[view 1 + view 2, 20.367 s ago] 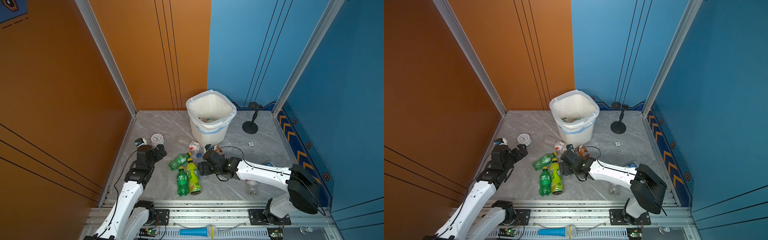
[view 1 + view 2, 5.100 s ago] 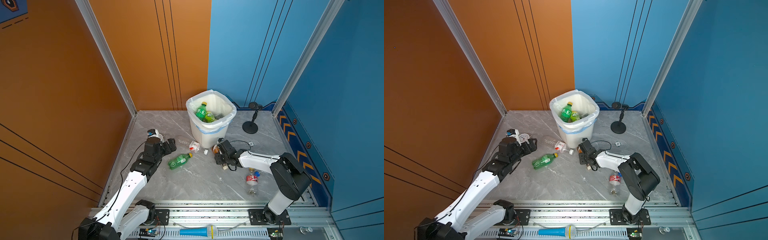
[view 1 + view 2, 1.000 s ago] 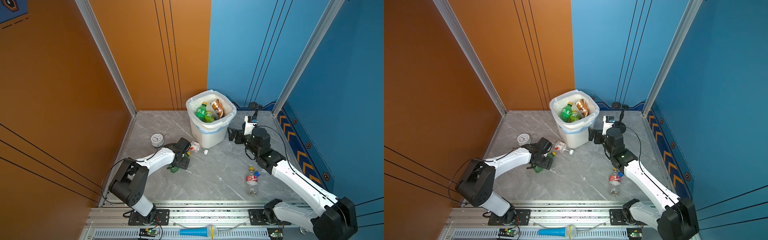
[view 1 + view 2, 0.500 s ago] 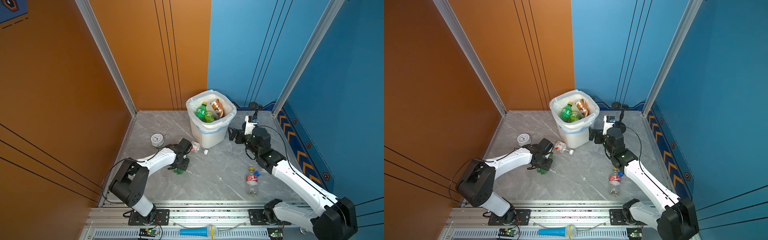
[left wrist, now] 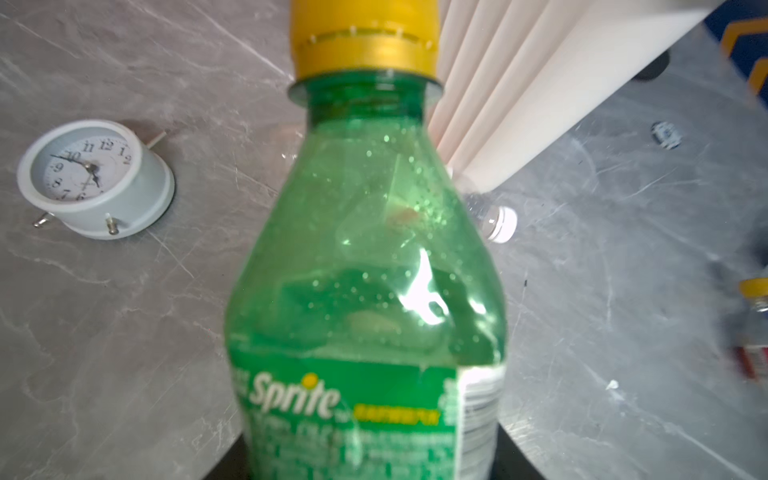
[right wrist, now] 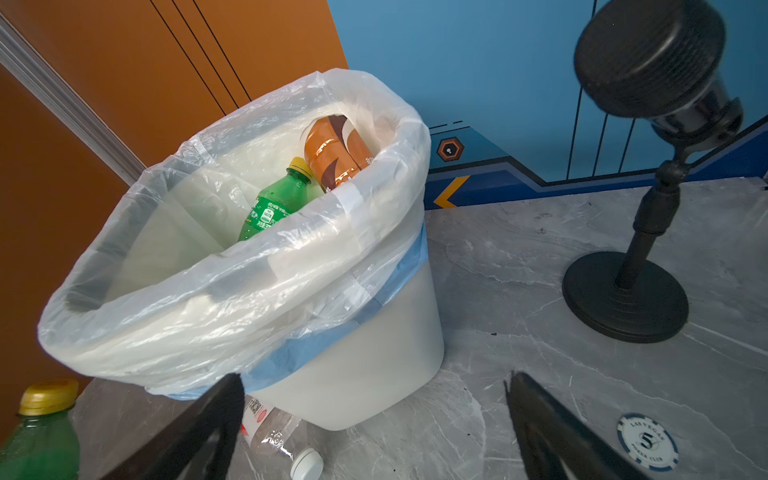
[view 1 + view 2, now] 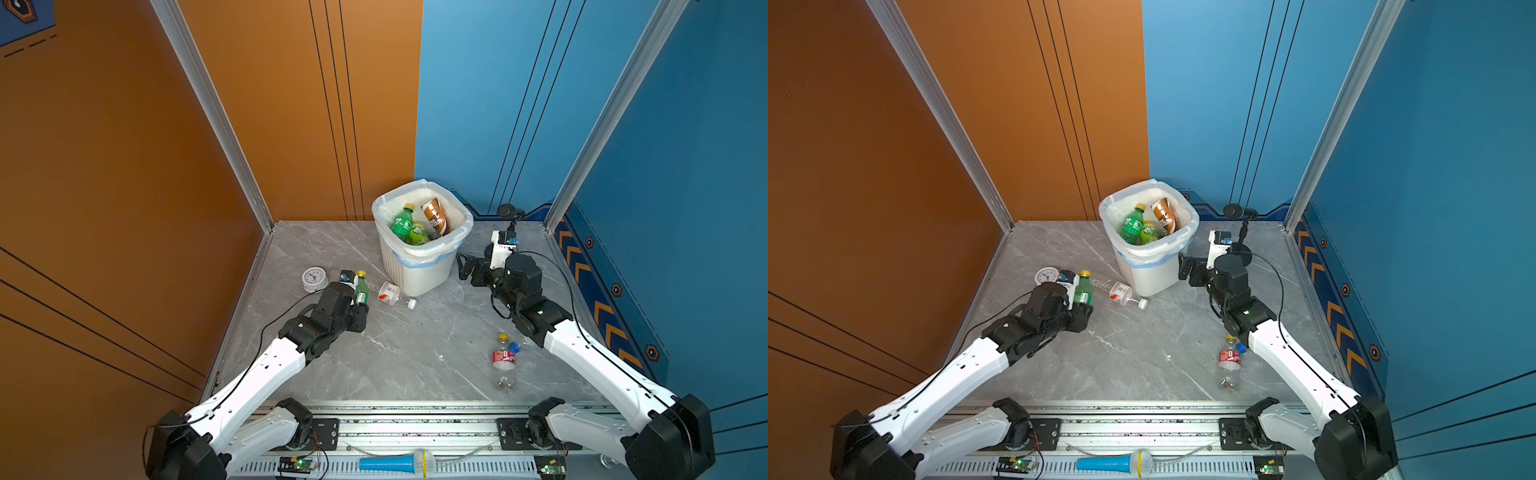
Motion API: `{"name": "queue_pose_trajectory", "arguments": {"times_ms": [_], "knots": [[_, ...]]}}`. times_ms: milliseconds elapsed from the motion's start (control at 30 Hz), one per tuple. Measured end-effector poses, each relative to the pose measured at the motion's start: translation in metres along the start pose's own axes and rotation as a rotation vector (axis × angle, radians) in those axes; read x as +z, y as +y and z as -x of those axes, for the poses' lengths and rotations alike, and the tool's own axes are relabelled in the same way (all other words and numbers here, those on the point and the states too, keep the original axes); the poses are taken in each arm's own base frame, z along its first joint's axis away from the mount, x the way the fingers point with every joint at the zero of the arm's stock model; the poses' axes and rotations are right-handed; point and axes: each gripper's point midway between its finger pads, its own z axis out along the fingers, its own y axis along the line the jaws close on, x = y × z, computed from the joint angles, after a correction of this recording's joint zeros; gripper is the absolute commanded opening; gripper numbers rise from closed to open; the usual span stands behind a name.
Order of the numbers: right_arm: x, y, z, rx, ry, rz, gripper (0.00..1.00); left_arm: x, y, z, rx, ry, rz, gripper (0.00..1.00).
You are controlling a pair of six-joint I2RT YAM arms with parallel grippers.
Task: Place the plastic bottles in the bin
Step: 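Lift the Sprite bottle with the left gripper over the bin, then open the left gripper over the bin and draw the left arm back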
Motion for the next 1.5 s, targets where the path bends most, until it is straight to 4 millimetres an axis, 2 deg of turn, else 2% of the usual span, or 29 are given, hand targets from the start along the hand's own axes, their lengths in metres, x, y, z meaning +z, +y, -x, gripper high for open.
{"name": "queue_pose_trajectory", "arguments": {"times_ms": [100, 267, 367, 467, 667, 733, 867, 1000, 1167, 1200, 1267, 1300, 1500], "knots": [[0.0, 0.0, 0.0, 0.0, 0.0, 0.0, 1.0, -0.008, -0.003, 0.023, -0.033, -0.097, -0.024, 0.42], [0.0, -0.002, 0.001, 0.001, -0.002, -0.005, 1.0, -0.014, -0.006, 0.047, -0.05, -0.153, -0.037, 0.42], [-0.003, -0.002, 0.003, 0.003, -0.009, -0.004, 1.0, -0.021, -0.014, 0.07, -0.058, -0.207, -0.067, 0.42], [-0.008, -0.002, 0.006, 0.004, -0.019, -0.002, 1.0, -0.03, -0.027, 0.104, -0.063, -0.273, -0.113, 0.43], [-0.016, -0.006, 0.004, 0.011, -0.013, -0.012, 1.0, -0.041, -0.068, 0.195, -0.055, -0.414, -0.233, 0.43], [-0.019, -0.009, 0.0, 0.012, -0.003, -0.018, 1.0, -0.036, -0.081, 0.221, -0.048, -0.44, -0.259, 0.43], [-0.025, -0.016, -0.004, 0.024, 0.008, -0.037, 1.0, -0.013, -0.102, 0.257, -0.042, -0.451, -0.291, 0.43], [-0.031, -0.023, -0.004, 0.037, 0.004, -0.056, 1.0, 0.022, -0.117, 0.27, -0.038, -0.421, -0.309, 0.43], [-0.035, -0.027, -0.001, 0.052, -0.004, -0.068, 1.0, 0.056, -0.128, 0.274, -0.044, -0.376, -0.33, 0.45], [-0.035, -0.028, 0.0, 0.054, -0.006, -0.071, 1.0, 0.061, -0.13, 0.273, -0.045, -0.364, -0.335, 0.55], [-0.036, -0.03, 0.001, 0.056, -0.01, -0.074, 1.0, 0.066, -0.132, 0.272, -0.046, -0.345, -0.343, 0.88], [-0.036, -0.03, 0.001, 0.058, -0.01, -0.076, 1.0, 0.068, -0.133, 0.272, -0.052, -0.333, -0.346, 0.98], [-0.036, -0.035, 0.0, 0.065, -0.004, -0.089, 1.0, 0.065, -0.124, 0.266, -0.077, -0.306, -0.332, 0.98]]}}
